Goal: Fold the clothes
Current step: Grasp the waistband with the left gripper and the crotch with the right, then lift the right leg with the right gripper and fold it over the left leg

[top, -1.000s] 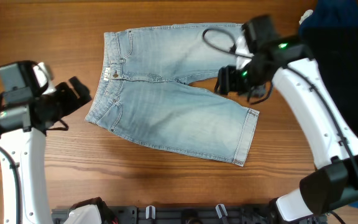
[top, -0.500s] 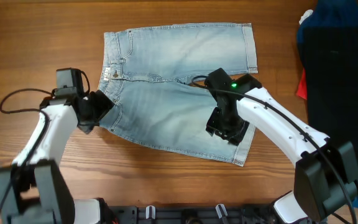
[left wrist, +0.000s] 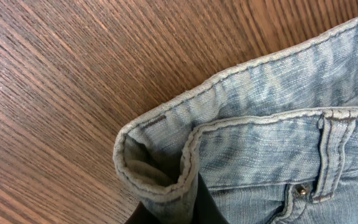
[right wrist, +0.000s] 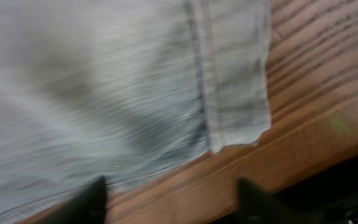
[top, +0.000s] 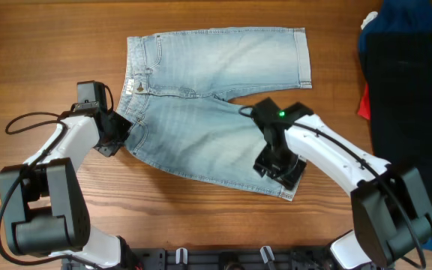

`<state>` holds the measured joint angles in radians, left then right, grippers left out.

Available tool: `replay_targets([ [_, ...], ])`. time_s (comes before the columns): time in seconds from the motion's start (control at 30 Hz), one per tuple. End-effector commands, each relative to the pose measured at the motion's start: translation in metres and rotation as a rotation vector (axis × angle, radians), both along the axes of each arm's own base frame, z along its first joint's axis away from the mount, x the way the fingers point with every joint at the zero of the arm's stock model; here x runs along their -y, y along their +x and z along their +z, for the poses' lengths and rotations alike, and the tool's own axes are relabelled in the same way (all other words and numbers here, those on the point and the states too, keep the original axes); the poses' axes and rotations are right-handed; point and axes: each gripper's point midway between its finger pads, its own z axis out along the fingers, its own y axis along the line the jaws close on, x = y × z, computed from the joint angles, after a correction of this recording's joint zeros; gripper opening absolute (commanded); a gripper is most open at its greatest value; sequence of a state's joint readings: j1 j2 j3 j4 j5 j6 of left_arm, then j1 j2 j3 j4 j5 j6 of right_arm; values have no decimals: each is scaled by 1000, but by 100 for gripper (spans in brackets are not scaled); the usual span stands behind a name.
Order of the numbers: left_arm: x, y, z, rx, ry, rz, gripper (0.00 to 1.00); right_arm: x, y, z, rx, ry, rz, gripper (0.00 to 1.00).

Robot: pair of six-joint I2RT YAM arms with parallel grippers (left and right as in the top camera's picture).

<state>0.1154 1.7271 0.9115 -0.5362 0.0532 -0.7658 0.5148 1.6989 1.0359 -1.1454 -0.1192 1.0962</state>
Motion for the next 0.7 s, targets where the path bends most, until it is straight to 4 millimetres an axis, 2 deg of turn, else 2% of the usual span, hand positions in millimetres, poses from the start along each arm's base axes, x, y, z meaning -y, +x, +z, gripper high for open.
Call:
replay_targets([
  [0.0, -1, -19, -26, -86, 10, 10, 4, 6, -16, -20, -31, -15, -34, 93],
  [0.13, 0, -19, -26, -87, 9, 9, 4, 0, -20, -42, -6, 41, -60, 93],
  [0.17, -1, -19, -26, -87, 9, 10, 4, -1, -19, -47, 7, 48, -65, 89],
  [0.2, 0, -19, -26, -87, 9, 9, 4, -2, -17, -52, 27, 62, -64, 81],
  [0.23, -1, -19, -26, -88, 10, 10, 4, -2, -17, -56, 37, 68, -64, 71],
  [0.3, -1, -19, -26, -88, 11, 3, 4, -1, -17, -59, 43, 67, -56, 22],
  [0.33, -1, -19, -26, -87, 13, -7, 4, 1, -15, -59, 52, 63, -31, 6],
  [0.43, -8, -18, -17, -66, 18, 0, 4, 6, -1, -55, 90, 82, 64, 4],
  [0.53, -20, -20, 9, -19, 24, 40, 4, 12, 24, -33, 156, 130, 126, 4],
  [0.57, -24, -21, 21, 3, 28, 53, 4, 16, 34, -21, 188, 144, 141, 4],
  [0.67, -35, -29, 70, 109, 64, 84, 4, 45, 74, 41, 377, 184, 177, 4],
])
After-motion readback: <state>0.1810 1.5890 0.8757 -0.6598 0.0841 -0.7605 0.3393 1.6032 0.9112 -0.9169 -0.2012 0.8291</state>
